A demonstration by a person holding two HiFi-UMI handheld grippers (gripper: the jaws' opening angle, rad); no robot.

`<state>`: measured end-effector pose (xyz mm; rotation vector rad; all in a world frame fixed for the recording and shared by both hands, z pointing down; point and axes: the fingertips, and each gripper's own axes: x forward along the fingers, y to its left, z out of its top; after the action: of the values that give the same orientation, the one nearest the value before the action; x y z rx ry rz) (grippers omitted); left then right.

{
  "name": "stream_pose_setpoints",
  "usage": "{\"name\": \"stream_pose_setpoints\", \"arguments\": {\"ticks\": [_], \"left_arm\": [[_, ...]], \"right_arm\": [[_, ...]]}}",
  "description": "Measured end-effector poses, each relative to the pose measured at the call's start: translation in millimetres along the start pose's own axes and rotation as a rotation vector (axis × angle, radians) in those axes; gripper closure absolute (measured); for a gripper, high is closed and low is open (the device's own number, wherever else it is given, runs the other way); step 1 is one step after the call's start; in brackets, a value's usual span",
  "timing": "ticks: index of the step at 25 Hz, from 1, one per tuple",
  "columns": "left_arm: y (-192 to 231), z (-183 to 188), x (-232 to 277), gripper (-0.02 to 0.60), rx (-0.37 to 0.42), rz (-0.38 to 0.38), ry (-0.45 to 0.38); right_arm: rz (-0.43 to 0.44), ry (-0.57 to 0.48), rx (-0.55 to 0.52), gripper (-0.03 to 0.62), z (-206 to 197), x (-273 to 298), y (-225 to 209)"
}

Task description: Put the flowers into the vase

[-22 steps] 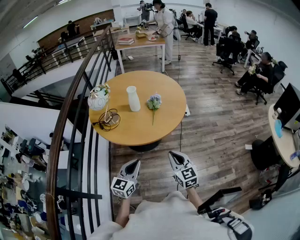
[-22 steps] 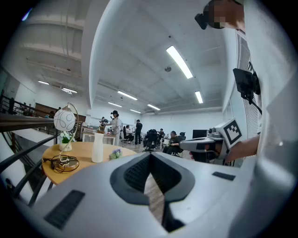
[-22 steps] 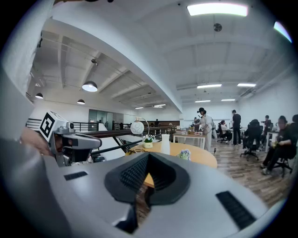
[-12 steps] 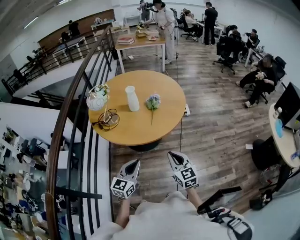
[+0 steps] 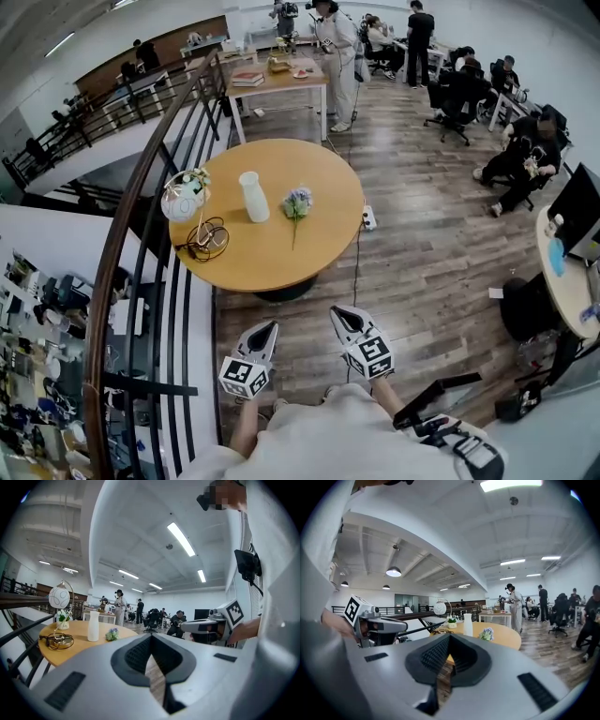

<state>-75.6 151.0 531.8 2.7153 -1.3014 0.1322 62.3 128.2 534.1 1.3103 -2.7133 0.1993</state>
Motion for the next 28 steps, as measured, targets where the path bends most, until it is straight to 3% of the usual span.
{"name": "stream_pose_setpoints", "arguments": {"ticks": [13, 23, 28], "left_arm": [[-33.7, -9.7, 31.2, 0.575, -0.008, 0.001, 0.024], [-3.4, -12.4, 67.9, 0.575, -0.023, -0.024, 0.024], [38.1, -2.7, 109.4, 0.575, -0.020, -0.062, 0.002]], "right_arm": [[0.055, 0.003, 0.035, 0.585, -12.5, -13.3, -27.6], [0.042, 0.033, 0.052, 0.585, -22.1, 18.4, -47.5], [0.009, 0.033, 0.042, 0.585, -9.3, 64.9, -72.9]]}}
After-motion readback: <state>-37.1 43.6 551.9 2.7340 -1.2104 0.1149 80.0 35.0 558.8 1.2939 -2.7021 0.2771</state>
